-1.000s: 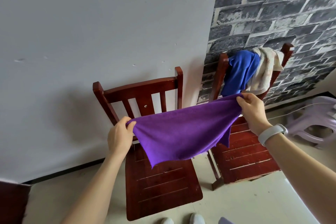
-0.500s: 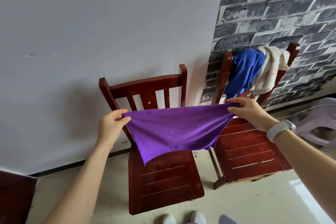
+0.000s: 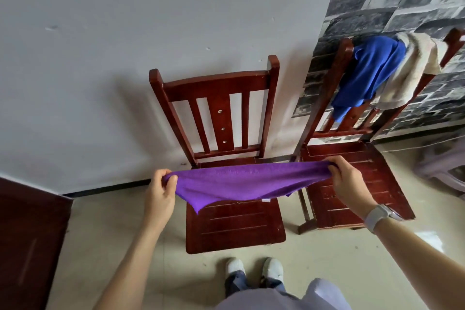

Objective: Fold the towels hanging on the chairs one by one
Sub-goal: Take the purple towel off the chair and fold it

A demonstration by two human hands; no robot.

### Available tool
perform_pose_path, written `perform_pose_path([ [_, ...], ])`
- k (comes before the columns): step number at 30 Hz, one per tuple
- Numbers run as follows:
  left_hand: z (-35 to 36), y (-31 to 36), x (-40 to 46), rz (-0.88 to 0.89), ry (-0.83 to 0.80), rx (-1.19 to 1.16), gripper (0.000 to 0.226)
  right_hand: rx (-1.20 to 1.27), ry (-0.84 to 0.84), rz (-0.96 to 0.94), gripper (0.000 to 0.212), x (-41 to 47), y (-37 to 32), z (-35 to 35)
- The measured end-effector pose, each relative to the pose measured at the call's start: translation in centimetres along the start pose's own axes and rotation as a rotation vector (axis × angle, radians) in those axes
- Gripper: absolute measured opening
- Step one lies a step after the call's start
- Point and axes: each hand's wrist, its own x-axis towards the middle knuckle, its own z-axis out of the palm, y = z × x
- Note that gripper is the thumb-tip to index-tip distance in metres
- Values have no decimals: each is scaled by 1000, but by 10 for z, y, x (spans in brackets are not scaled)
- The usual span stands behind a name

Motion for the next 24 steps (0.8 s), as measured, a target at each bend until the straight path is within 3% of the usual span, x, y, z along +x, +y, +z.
perform_pose_path([
  [11,24,-71,-44,-156,164,120,21,-52,-27,106,37,-43,30,61],
  [15,43,-99,-6,-156,145,173,23,-84,3,109,45,-10,28,94],
  [20,78,-152,71,-158,121,213,24,-18,14,216,26,52,46,162],
  [24,122,-191,143,-124,115,214,27,76,13,433,35,120,71,230],
])
